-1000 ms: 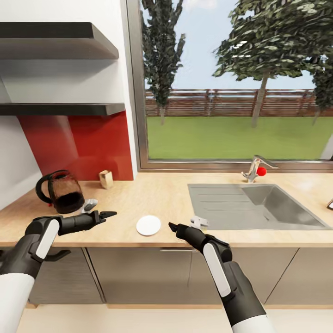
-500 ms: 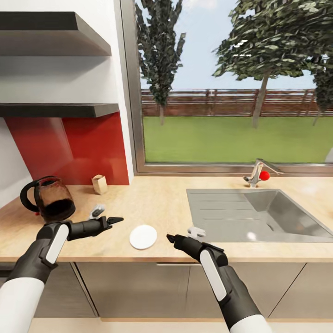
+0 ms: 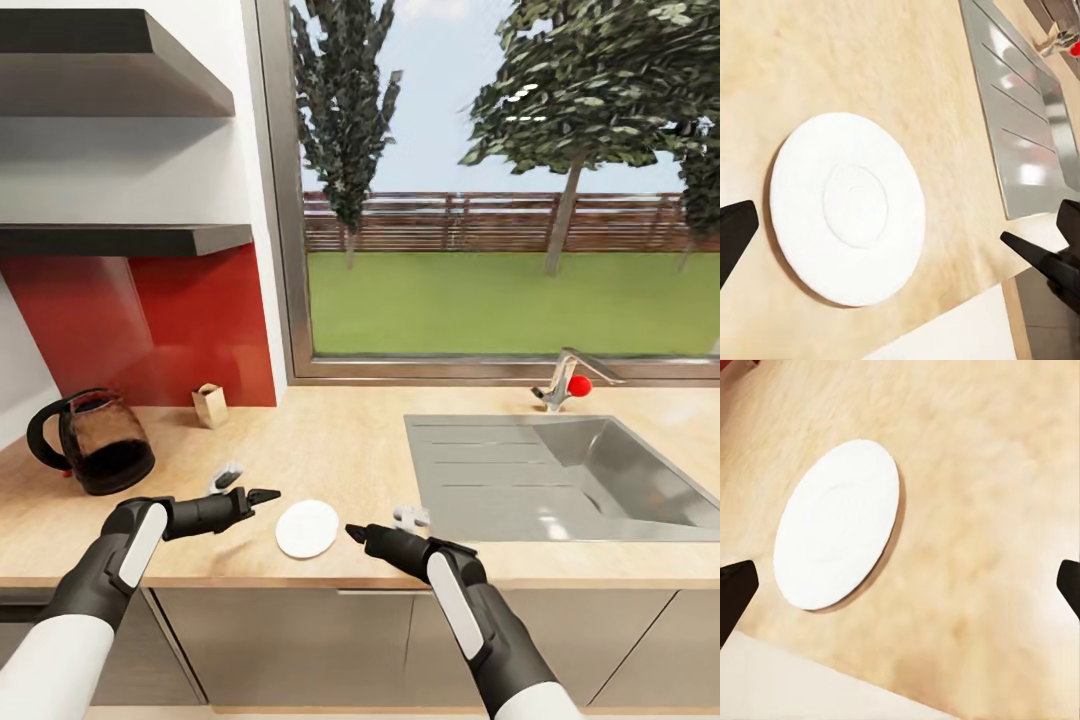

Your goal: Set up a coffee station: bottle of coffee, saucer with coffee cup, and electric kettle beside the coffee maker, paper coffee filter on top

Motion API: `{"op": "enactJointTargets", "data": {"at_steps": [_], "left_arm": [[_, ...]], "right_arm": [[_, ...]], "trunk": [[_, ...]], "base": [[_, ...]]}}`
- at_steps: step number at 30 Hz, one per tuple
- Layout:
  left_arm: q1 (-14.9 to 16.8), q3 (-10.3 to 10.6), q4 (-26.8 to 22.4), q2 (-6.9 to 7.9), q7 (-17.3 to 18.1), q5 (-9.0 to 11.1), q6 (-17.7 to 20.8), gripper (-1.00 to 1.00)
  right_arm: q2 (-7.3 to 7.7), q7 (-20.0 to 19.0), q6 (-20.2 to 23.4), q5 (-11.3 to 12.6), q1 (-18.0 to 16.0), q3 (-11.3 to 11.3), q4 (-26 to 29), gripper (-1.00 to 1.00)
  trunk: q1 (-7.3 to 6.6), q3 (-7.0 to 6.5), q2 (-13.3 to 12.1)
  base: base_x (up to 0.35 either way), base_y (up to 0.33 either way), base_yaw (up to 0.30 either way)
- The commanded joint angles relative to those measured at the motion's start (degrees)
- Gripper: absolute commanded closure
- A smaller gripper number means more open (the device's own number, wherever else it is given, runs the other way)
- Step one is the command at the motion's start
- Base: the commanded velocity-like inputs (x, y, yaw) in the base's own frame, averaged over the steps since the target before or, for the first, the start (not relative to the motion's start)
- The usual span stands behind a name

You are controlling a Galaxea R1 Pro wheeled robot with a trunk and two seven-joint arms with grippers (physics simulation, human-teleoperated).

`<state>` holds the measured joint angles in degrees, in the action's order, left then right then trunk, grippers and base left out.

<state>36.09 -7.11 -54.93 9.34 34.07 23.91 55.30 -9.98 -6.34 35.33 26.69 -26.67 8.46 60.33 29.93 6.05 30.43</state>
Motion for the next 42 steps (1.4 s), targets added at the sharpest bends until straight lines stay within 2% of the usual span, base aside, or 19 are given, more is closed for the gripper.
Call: {"op": "enactJointTargets", "data": {"at_steps": [1, 4, 7, 13, 17, 20, 22, 24, 27, 35, 42], "left_arm": [[0.0, -0.1, 0.0, -0.02, 0.3, -0.2, 0.3, -1.00], [0.0, -0.1, 0.0, -0.23, 0.3, -0.2, 0.3, -1.00], [0.0, 0.0, 0.0, -1.82, -0.7, -0.3, 0.4, -1.00], [-1.3, -0.1, -0.1, -2.68, -2.9, -0.3, 0.5, -1.00], [-1.4, -0.1, -0.1, -2.75, -3.1, -0.3, 0.6, -1.00], [-1.5, -0.1, -0.1, -2.97, -3.1, -0.2, 0.7, -1.00], [-1.5, -0.1, 0.0, -3.06, -3.1, -0.3, 0.7, -1.00], [-1.6, -0.1, 0.1, -3.87, -3.4, -0.3, 0.6, -1.00], [-2.0, 0.0, 0.1, -4.33, -4.7, -0.3, 0.5, -1.00], [-2.3, 0.0, 0.1, -4.41, -7.2, -0.3, 0.3, -1.00], [-2.4, 0.0, 0.0, -4.33, -7.7, -0.4, 0.3, -1.00]], "right_arm": [[-0.02, -0.1, 0.3, -0.1, 0.0, 0.6, -0.1, -1.00], [-0.02, -0.2, 0.3, -0.1, 0.0, 3.4, -0.4, -1.00], [-0.02, -0.2, 0.3, 0.0, 0.0, 3.9, -0.6, -1.00], [-0.02, -0.2, 0.3, 0.4, 0.0, 3.9, -3.0, -1.00], [-0.02, -0.1, 0.3, 3.5, 0.0, 4.0, -3.3, -1.00], [-0.02, -0.1, 0.3, 5.2, 0.0, 6.1, -3.4, -1.00], [-0.02, -0.1, 0.3, 5.3, 0.0, 6.4, -3.5, -1.00], [-0.02, -0.1, 0.3, 5.3, 0.0, 6.5, -3.5, -1.00], [-0.02, -0.1, 0.3, 5.3, 0.0, 6.6, -3.5, -1.00], [-0.02, -0.1, 0.3, 5.3, 0.0, 6.6, -3.5, -1.00], [-0.02, -0.1, 0.3, 5.3, 0.0, 6.6, -4.6, -1.00]], "trunk": [[0.03, 0.11, 0.1], [0.03, 0.11, 0.1], [0.03, 0.11, 0.1], [0.03, 0.11, 0.1], [0.03, 0.11, 0.1], [0.03, 0.11, 0.1], [0.03, 0.11, 0.1], [0.03, 0.11, 0.1], [0.03, 0.11, 0.1], [0.03, 0.11, 0.1], [0.03, 0.11, 0.1]], "base": [[0.012, 0.000, 0.000], [0.004, 0.000, 0.000], [0.000, 0.000, 0.000], [0.000, 0.000, 0.000], [0.000, 0.000, 0.000], [0.000, 0.000, 0.000], [0.003, 0.000, 0.000], [0.161, 0.000, 0.000], [0.267, 0.000, 0.000], [0.126, 0.000, 0.000], [0.038, 0.000, 0.000]]}}
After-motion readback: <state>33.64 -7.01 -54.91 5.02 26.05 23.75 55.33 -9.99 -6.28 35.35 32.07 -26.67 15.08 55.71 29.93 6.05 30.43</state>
